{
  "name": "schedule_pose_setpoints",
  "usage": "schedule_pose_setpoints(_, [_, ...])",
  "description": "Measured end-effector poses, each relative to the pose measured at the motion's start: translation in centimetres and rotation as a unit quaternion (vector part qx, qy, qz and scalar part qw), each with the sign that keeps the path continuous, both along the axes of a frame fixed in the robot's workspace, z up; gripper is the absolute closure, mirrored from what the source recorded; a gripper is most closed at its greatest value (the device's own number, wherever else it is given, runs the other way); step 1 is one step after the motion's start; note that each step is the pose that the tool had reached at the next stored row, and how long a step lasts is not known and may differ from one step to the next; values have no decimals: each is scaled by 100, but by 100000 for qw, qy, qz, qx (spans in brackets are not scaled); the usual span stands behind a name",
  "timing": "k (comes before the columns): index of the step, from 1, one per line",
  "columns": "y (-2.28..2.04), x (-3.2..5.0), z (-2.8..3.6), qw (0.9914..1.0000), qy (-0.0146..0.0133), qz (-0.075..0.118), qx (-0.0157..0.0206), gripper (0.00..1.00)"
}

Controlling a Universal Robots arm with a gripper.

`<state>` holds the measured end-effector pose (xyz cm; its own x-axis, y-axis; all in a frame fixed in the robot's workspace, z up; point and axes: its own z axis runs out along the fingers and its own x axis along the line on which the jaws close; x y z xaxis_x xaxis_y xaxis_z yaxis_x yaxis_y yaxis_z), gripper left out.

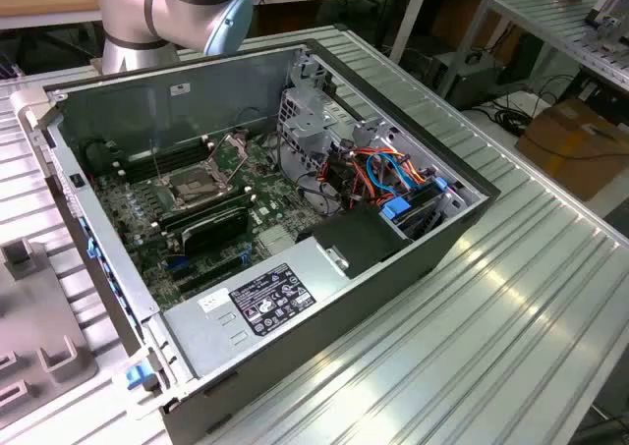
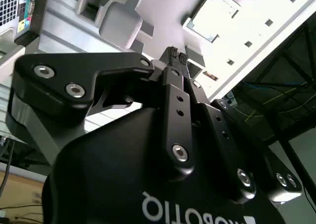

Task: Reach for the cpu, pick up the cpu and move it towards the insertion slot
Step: 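Reach for the cpu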

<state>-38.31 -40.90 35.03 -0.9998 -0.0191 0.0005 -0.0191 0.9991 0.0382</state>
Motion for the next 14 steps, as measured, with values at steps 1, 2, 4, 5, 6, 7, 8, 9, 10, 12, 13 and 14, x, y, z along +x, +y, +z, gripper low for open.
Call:
schedule_pose_setpoints(1, [0, 0, 0, 100000, 0, -2, 1, 89])
schedule_pose_setpoints(2, [0, -7, 0, 100000, -1, 0, -1, 89])
schedule_pose_setpoints(4, [0, -22, 0, 100000, -2, -2, -1, 89])
schedule_pose_setpoints(5, [0, -26, 0, 100000, 0, 0, 0, 89])
schedule_pose_setpoints(6, [0, -29, 0, 100000, 1, 2, -1, 89])
schedule_pose_setpoints(7, [0, -34, 0, 100000, 3, 2, -1, 89])
schedule_pose_setpoints(8, [0, -44, 0, 100000, 4, 1, -2, 89])
schedule_pose_setpoints(9, [0, -51, 0, 100000, 1, -5, 0, 89])
schedule_pose_setpoints(10, [0, -55, 0, 100000, 2, -6, 0, 89])
schedule_pose_setpoints(12, [0, -63, 0, 100000, 20, 0, 2, 89])
schedule_pose_setpoints(13, [0, -78, 0, 100000, 25, -2, -1, 89])
schedule_pose_setpoints(14, [0, -87, 0, 100000, 26, 4, -3, 89])
